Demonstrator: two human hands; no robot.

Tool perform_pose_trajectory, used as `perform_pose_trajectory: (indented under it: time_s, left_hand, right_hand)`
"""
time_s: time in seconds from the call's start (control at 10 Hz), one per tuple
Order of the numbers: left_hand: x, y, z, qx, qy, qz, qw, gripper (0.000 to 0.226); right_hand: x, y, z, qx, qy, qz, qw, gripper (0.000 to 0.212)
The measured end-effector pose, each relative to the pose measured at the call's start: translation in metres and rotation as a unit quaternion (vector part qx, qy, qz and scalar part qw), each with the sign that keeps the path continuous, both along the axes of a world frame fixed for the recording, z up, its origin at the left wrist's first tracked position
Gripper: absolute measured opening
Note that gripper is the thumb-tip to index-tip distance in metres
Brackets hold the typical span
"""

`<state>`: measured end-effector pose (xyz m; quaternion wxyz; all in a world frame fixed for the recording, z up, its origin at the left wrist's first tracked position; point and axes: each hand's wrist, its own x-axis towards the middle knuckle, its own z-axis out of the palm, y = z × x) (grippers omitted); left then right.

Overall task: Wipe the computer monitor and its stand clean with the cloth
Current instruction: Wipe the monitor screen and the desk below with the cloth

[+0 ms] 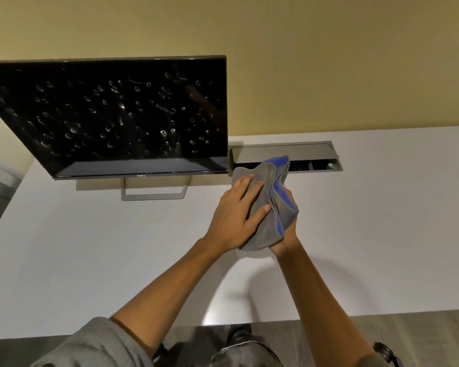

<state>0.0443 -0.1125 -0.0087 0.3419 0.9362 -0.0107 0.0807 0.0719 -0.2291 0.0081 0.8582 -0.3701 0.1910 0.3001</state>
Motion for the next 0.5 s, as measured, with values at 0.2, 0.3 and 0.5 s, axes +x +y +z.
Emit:
perform_pose_trajectory:
  time_s: [0.2, 0.3, 0.5]
  left_hand:
    - [-0.011, 0.036, 0.011, 0.038, 0.002, -0.003, 0.999, 0.059]
    - [-0.018, 0.063, 0.019, 0.016, -0.009, -0.01, 1.0, 0.053]
    - [-0.044, 0.156, 0.026, 0.082, -0.076, 0.05, 0.992, 0.041]
  right_hand:
    - [-0.012, 0.05, 0.009, -0.107, -0.094, -0.019, 0.99, 0.022]
    - [-0.012, 0.073, 0.019, -0.103, -0.09, -0.005, 0.991, 0.021]
    - [-0.016, 0.149, 0.03, -0.232, -0.226, 0.069, 0.944, 0.041]
